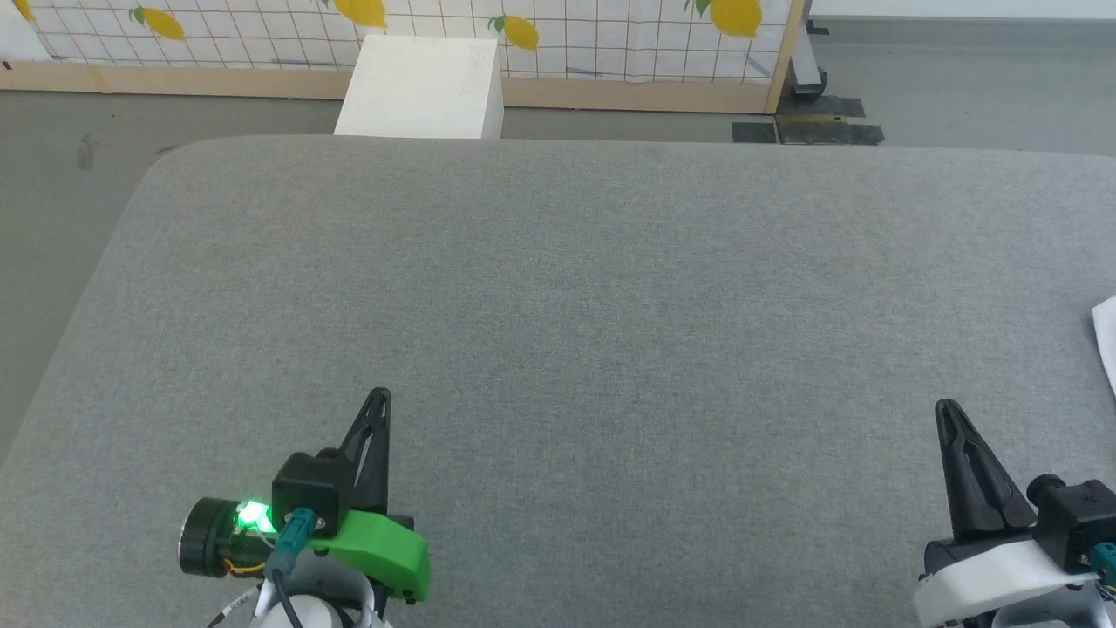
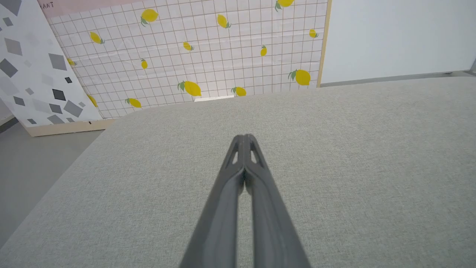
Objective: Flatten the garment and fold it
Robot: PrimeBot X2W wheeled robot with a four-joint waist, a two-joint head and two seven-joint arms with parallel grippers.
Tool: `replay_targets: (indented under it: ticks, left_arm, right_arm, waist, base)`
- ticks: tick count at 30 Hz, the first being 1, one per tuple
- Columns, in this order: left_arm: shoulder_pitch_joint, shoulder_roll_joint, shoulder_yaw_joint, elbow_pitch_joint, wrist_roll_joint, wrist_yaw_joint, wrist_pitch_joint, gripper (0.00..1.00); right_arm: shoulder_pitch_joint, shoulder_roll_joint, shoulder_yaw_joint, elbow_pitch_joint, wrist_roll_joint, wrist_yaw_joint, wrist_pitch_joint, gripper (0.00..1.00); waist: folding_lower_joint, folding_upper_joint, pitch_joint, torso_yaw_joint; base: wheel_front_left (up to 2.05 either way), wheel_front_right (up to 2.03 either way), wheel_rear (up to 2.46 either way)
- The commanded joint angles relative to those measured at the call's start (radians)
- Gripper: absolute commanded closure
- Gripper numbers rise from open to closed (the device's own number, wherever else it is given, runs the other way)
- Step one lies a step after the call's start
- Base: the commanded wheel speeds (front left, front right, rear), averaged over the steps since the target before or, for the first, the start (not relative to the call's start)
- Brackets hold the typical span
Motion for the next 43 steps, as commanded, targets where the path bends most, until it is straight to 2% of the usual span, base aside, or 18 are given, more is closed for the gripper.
replay_targets:
  ticks: [1, 43]
  left_arm:
    - [0.013, -0.007, 0.012, -0.005, 0.015, -0.008, 0.003, 1.00]
    - [0.034, -0.083, 0.139, -0.032, 0.092, -0.059, 0.073, 1.00]
  right_arm:
    - [-0.017, 0.005, 0.004, 0.003, -0.009, 0.000, 0.005, 1.00]
    - [-0.055, 0.036, 0.036, 0.020, -0.032, -0.001, 0.068, 1.00]
  waist:
    - [0.0000, 0.0000, -0.001, 0.000]
    - [0.0000, 0.0000, -0.026, -0.002]
  base:
    - [0.00, 0.00, 0.00]
    - [0.00, 0.00, 0.00]
